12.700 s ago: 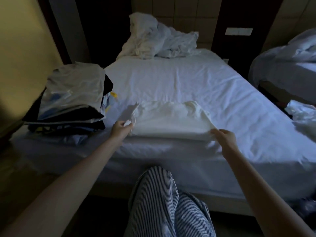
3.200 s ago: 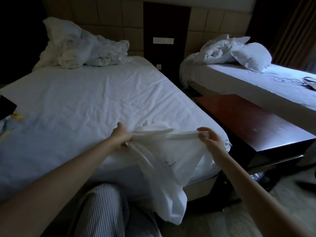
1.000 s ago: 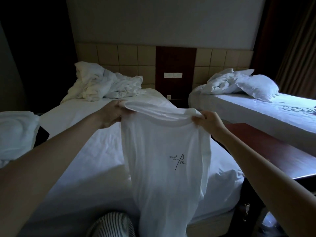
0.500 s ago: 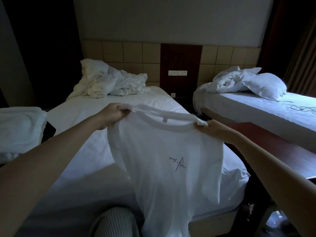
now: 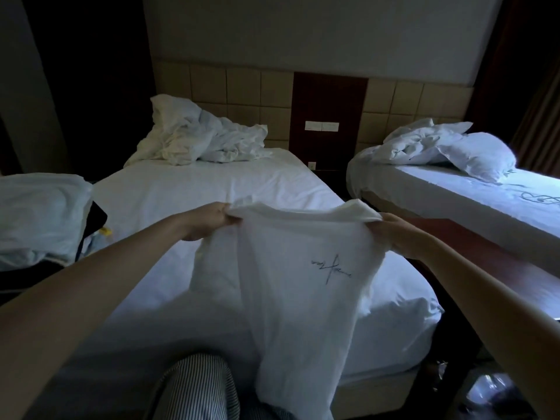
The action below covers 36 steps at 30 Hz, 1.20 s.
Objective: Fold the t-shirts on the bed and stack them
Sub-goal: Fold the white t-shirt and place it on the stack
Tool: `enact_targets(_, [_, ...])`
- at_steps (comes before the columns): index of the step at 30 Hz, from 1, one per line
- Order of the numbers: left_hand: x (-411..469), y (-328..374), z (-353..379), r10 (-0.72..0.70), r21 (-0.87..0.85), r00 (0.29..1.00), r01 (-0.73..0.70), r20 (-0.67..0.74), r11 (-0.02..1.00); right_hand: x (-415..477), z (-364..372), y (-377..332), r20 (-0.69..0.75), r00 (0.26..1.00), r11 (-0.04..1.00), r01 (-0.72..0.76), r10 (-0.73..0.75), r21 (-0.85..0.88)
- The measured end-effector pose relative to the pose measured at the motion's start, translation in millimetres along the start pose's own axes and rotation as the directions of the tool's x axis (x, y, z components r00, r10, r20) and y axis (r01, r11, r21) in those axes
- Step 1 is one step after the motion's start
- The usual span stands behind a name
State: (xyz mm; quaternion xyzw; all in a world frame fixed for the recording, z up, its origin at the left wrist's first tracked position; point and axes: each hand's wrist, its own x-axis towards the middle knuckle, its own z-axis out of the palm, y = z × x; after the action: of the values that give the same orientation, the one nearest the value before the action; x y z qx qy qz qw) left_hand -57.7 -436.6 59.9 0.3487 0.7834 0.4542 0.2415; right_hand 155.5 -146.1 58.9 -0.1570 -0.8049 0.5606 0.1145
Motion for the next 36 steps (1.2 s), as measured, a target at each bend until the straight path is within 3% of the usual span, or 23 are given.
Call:
enact_targets(2, [-0.6,6.0,-1.3,0.061,-0.099,0.994,-0.070,-0.092,0.993,-2.2,0.9,-13.2,0.092,0.994,0.998,0.067,-0.066,-0.011])
enact_targets(4, [0.8,17.8,-5.8,0.094,-0.054,0.975,-0.107,-0.201,0.993,-0.9,1.1,-28.0,0.157,0.986,0.957,0.091,-0.049,-0.276])
enact_targets(5, [1.0,24.9,-11.2,0.093,-0.032,0.968,-0.103,-0.232,0.994,3.8,0.3,-31.3,0.153,0.988,0.832,0.102,-0.020,-0.546])
enact_targets(6, [-0.7,33.2,-18.1,0.094,0.007,0.969,-0.095,-0.227,0.995,10.4,-0.1,-33.0,0.124,0.992,0.625,0.101,-0.008,-0.774])
enact_targets(7, [-1.9,40.5,-26.7,0.102,0.123,0.978,-0.081,-0.180,0.989,16.2,-0.6,-35.5,0.061,0.998,0.419,0.066,-0.027,-0.906])
enact_targets(8, [-2.3,47.5,-34.2,0.079,0.321,0.992,-0.043,-0.099,0.946,18.5,0.8,-39.2,-0.015,0.997,0.301,0.007,-0.072,-0.954])
enact_targets(9, [-2.1,53.8,-39.3,0.023,0.542,0.999,-0.008,-0.022,0.841,18.8,4.1,-44.6,-0.083,0.991,0.273,-0.050,-0.109,-0.961])
enact_targets(11, [2.5,59.4,-43.2,-0.072,0.828,0.997,0.014,0.032,0.560,23.6,10.5,-53.7,-0.179,0.969,0.361,-0.108,-0.168,-0.926])
enact_targets(13, [6.4,63.2,-43.4,-0.036,0.904,0.999,0.051,-0.039,0.426,31.5,14.9,-62.8,-0.197,0.968,0.514,-0.090,-0.157,-0.853])
enact_targets(14, [6.0,66.3,-44.6,0.008,0.893,0.996,0.077,-0.090,0.444,35.1,15.6,-67.1,-0.198,0.970,0.618,-0.072,-0.137,-0.783])
enact_targets(15, [7.2,67.9,-48.5,0.051,0.833,0.989,0.089,-0.139,0.546,37.7,14.9,-70.2,-0.197,0.975,0.727,-0.060,-0.105,-0.684])
enact_targets(17, [6.0,70.8,-58.1,0.109,0.549,0.977,0.008,-0.182,0.836,40.3,12.6,-76.0,-0.236,0.969,0.880,-0.042,-0.081,-0.473])
enact_targets(18, [2.3,74.5,-60.9,0.146,0.385,0.971,-0.063,-0.190,0.921,40.3,11.1,-80.7,-0.257,0.960,0.927,0.004,-0.107,-0.374])
enact_targets(20, [-3.8,82.8,-65.9,0.224,0.163,0.936,-0.185,-0.271,0.969,39.4,10.1,-95.8,-0.236,0.952,0.965,0.140,-0.193,-0.222])
enact_targets(21, [-4.6,87.6,-70.1,0.254,0.142,0.911,-0.219,-0.326,0.965,39.2,9.5,-103.9,-0.196,0.950,0.959,0.205,-0.242,-0.195])
enact_targets(23, [-7.2,98.3,-85.0,0.295,0.253,0.873,-0.206,-0.389,0.945,43.7,2.3,-120.3,-0.085,0.945,0.874,0.255,-0.316,-0.414])
enact_targets(25, [-12.5,107.1,-105.0,0.185,0.506,0.931,0.001,-0.316,0.863,52.1,-5.5,-130.6,0.031,0.953,0.618,0.219,-0.300,-0.755])
enact_targets(27, [-17.8,112.1,-113.7,-0.001,0.778,0.970,0.197,-0.245,0.597,63.4,-5.0,-131.7,0.027,0.959,0.375,0.136,-0.282,-0.917])
enact_targets(29, [-15.4,112.1,-115.5,0.049,0.888,0.958,0.240,-0.281,0.393,66.3,3.4,-134.5,-0.048,0.919,0.232,0.048,-0.392,-0.972])
enact_targets(30, [-16.1,113.6,-114.8,0.123,0.882,0.939,0.248,-0.320,0.402,66.8,9.0,-136.2,-0.087,0.890,0.243,0.028,-0.448,-0.970])
enact_targets(32, [-17.5,113.9,-120.8,0.229,0.755,0.897,0.155,-0.378,0.637,69.3,14.0,-139.8,-0.183,0.862,0.437,0.049,-0.473,-0.898])
enact_targets(34, [-20.6,114.0,-127.0,0.290,0.526,0.880,-0.055,-0.376,0.849,69.2,12.3,-146.3,-0.240,0.860,0.653,0.135,-0.451,-0.745])
enact_targets(36, [-28.7,117.4,-123.7,0.343,0.387,0.852,-0.184,-0.395,0.903,65.3,12.4,-154.2,-0.220,0.871,0.769,0.237,-0.438,-0.593])
